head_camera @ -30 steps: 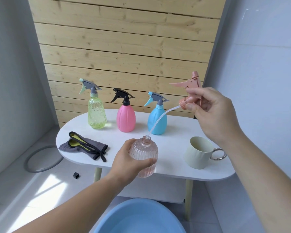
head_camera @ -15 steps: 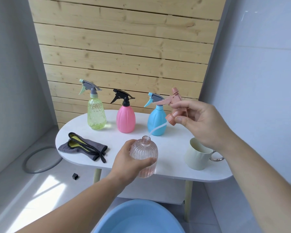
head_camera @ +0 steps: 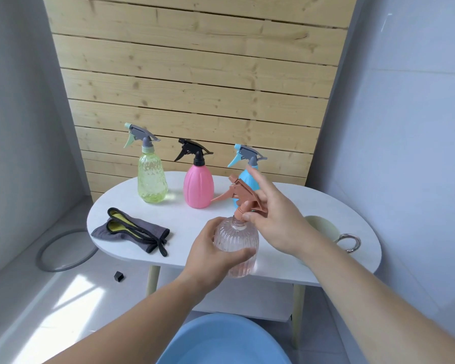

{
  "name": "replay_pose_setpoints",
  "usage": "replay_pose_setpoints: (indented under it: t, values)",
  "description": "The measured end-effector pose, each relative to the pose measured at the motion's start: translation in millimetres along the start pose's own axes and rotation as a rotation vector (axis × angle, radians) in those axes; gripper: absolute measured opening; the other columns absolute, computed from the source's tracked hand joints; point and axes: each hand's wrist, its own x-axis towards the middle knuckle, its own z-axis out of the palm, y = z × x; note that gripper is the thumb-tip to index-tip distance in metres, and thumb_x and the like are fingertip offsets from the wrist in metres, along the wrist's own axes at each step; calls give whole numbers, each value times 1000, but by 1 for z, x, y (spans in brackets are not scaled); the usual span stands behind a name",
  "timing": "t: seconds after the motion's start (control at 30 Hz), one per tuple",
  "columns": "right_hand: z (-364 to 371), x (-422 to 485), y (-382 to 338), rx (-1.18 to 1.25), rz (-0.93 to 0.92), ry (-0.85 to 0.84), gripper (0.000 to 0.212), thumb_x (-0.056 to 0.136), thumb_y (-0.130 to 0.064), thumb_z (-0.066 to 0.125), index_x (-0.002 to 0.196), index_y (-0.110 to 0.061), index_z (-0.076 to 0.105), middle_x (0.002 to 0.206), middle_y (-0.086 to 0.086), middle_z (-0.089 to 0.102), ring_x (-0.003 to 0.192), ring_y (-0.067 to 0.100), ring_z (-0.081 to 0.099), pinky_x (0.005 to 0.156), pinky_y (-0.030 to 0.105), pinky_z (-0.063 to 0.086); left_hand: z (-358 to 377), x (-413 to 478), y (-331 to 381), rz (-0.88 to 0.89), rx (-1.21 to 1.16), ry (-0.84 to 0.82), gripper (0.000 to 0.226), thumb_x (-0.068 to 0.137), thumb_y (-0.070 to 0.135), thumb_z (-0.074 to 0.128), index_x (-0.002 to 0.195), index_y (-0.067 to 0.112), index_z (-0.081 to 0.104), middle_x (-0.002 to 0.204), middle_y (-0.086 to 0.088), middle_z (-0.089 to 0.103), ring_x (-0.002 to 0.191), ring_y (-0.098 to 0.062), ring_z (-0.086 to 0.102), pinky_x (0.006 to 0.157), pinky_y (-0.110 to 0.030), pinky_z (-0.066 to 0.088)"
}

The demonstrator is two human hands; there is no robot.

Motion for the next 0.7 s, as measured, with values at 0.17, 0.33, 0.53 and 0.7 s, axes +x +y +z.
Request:
replay_pose_setpoints:
  t: [0.17,0.33,0.53,0.7]
  values:
    - [3,6,9,-39,45,-38,71,92,-1,58,145,-44,38,105,-2,68,106,12,64,106,33,47,-1,5,-7,12,20,5,61,70,24,96,115,42,60,117,18,68,100,21,57,75,3,42]
    - [2,12,10,-35,42,-86,72,93,1,56,148,-42,37,101,-7,68,110,7,63,108,31,45,2,12,-10,14,26,-6,60,72,23,96,110,47,56,117,23,65,98,28,52,73,6,38]
    - [-1,17,14,-119,21,-132,73,94,-2,54,146,-51,36,92,-2,65,105,11,64,99,23,46,9,22,-13,14,31,-16,72,70,35,96,130,39,57,124,22,64,111,23,50,77,4,40]
    - [6,18,19,-112,2,-70,73,95,-5,58,150,-45,31,92,-5,57,86,6,58,92,16,47,11,27,-17,32,29,-16,86,63,49,94,138,38,55,131,21,64,126,5,55,102,-20,46]
